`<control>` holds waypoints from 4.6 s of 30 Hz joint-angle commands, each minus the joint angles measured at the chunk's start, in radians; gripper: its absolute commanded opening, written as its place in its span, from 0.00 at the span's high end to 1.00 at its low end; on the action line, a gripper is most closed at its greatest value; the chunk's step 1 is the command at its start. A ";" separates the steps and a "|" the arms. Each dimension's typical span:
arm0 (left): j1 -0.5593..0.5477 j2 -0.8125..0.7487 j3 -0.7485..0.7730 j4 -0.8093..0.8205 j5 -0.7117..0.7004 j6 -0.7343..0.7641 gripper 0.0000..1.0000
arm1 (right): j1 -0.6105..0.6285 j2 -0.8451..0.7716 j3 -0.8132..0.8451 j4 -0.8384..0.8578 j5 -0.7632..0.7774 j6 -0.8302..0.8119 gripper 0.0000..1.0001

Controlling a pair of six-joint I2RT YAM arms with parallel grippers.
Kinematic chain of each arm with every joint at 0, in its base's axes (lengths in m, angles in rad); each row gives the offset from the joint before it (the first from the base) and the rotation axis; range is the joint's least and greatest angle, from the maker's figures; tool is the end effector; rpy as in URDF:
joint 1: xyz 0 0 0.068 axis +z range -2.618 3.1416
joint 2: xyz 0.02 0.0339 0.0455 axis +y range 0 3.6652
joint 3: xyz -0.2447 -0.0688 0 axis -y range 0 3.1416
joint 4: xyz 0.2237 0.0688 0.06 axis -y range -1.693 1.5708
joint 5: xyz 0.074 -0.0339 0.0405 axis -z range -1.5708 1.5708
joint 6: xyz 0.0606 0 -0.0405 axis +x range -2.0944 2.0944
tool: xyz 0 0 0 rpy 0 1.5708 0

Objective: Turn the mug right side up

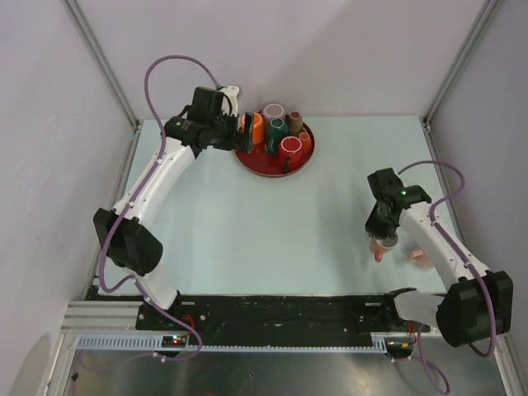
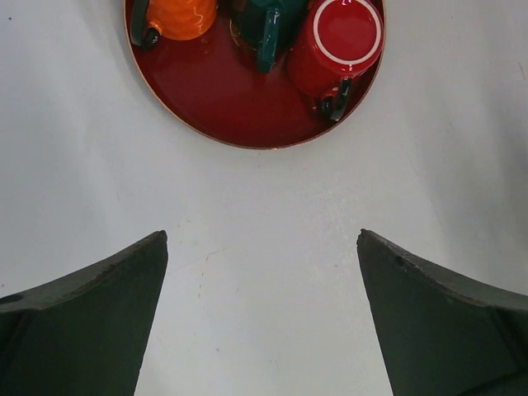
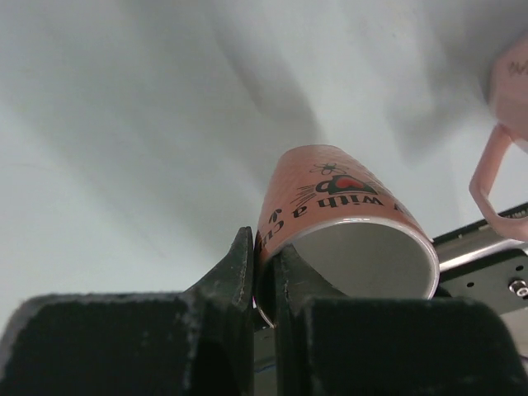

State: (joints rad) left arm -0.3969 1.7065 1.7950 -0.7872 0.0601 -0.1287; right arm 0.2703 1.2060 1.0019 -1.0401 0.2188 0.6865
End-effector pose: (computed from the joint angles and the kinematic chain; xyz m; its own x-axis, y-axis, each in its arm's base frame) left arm 0.3432 -0.1478 0.3490 -0.6433 0.1307 -0.7544 0.3486 0.9273 -0.1366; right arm 0.2026 0.0425 0.2294 -0.8287 0.4124 -0.3784 0.4288 0.9023 0.0443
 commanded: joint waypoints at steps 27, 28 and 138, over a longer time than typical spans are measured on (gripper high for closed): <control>-0.090 0.212 -0.088 0.366 0.072 0.191 0.07 | -0.078 -0.057 0.043 0.035 0.016 -0.093 0.08; -0.098 0.263 -0.050 0.367 0.073 0.167 0.11 | -0.078 -0.075 0.062 0.032 0.011 -0.103 0.06; 0.122 -0.080 -0.076 0.011 -0.075 0.231 0.00 | 0.661 0.438 0.500 -0.053 -0.084 -0.134 1.00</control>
State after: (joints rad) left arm -0.2794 1.6745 1.7279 -0.7921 0.0345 0.0608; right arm 0.9131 1.6440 1.5070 -0.9951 0.0685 0.5396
